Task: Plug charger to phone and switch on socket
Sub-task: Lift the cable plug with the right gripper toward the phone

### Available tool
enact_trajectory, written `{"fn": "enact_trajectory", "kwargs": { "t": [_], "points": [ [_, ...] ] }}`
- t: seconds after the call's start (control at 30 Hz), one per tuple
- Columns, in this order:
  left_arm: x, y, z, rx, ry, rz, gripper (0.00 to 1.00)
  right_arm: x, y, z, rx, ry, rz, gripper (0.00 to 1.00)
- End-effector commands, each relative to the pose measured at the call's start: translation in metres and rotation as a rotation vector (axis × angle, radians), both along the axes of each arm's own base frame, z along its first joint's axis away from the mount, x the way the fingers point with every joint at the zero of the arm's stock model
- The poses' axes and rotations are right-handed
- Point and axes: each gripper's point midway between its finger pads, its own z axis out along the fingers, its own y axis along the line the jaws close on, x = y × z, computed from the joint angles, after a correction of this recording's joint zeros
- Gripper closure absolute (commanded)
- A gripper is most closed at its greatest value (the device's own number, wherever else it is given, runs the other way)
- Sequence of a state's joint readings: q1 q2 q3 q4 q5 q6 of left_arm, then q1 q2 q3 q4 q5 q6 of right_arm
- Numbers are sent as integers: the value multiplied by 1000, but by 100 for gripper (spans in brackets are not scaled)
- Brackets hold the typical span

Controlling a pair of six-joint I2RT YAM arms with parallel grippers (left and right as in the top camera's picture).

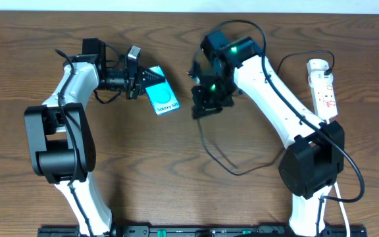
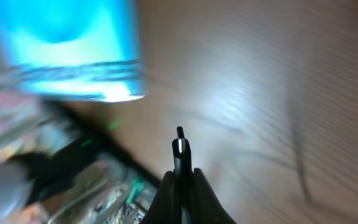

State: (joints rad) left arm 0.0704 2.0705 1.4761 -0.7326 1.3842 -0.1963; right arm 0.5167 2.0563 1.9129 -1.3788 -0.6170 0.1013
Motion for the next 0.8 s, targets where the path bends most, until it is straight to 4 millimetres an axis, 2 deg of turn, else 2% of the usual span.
{"fn": "enact_trajectory", "kwargs": {
  "t": [0.0,0.17,0.4,0.47,0.63,0.77],
  "points": [
    [2,6,33,-169,-91,-12,93,-22,39,50,379,6,184,99],
    [6,21,35,-177,-90,25,93,-31,50,75,568,8,247,99],
    [11,36,36,-173,-106,59,93,-31,51,77,589,-2,259,99],
    [15,42,36,-176,-88,76,93,-32,55,87,655,-4,269,99],
    [27,50,40,-181,-63,101,93,-26,63,98,729,-20,266,99],
    [46,54,51,-185,-84,111,93,-13,68,101,735,-32,229,99]
  ]
}}
